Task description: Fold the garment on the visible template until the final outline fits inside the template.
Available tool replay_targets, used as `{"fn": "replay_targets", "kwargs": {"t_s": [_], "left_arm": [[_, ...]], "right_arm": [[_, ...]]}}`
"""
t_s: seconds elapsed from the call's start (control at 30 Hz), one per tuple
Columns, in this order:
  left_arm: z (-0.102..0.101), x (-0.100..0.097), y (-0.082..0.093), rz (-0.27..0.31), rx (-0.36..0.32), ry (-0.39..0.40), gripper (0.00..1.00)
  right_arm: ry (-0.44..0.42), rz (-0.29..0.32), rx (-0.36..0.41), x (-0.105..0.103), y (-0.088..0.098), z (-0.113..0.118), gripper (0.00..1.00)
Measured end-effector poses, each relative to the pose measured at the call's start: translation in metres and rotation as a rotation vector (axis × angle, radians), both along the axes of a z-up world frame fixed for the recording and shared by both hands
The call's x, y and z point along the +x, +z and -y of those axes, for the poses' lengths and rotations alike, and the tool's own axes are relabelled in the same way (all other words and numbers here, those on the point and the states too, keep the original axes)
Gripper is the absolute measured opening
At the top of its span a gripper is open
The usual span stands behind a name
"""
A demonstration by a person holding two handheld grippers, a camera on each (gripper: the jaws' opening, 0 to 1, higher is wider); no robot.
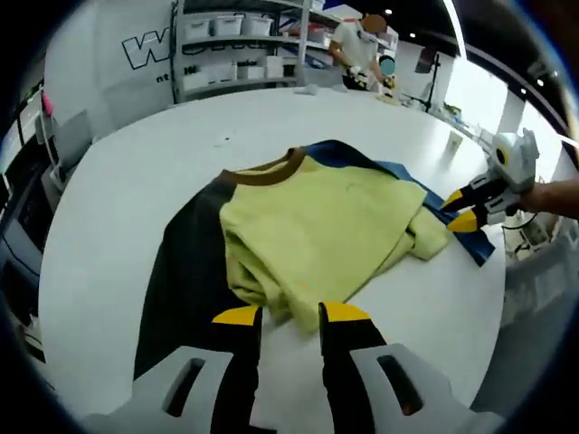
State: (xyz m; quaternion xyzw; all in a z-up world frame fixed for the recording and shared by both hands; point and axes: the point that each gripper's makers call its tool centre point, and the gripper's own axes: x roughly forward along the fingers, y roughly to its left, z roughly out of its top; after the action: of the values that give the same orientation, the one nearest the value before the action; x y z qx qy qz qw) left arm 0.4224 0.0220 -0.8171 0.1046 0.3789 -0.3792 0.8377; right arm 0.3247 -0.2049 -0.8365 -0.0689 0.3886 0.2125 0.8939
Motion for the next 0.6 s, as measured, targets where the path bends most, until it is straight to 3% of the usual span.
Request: {"fn": "replay_targets", "kwargs": {"t_s": [0.1, 0.37, 0.5, 0.6], "left_arm": [[0.0049, -0.0021, -0.0019, -0.037, -0.036, 0.021, 0.25], [0.0082, -0.0015, -0.0058, -0.050, -0.041, 0.023, 0.16], [0.0103, -0.0046, -0.0082, -0.071, -0.054, 0.020, 0.07], [0.0120, -0.0076, -0.0078, -0.062, -0.060, 0.018, 0.06]], "right_arm": [[-0.018, -0.013, -0.002, 0.0004, -0.0056, 0.0011, 0.22], [-0.038, -0.009, 0.005, 0.0008, -0.0065, -0.0016, 0.17], [-0.035, -0.006, -0.005, 0.0006, -0.0066, -0.0016, 0.10], [-0.028, 0.006, -0.015, 0.0012, -0.0062, -0.0014, 0.05]]}}
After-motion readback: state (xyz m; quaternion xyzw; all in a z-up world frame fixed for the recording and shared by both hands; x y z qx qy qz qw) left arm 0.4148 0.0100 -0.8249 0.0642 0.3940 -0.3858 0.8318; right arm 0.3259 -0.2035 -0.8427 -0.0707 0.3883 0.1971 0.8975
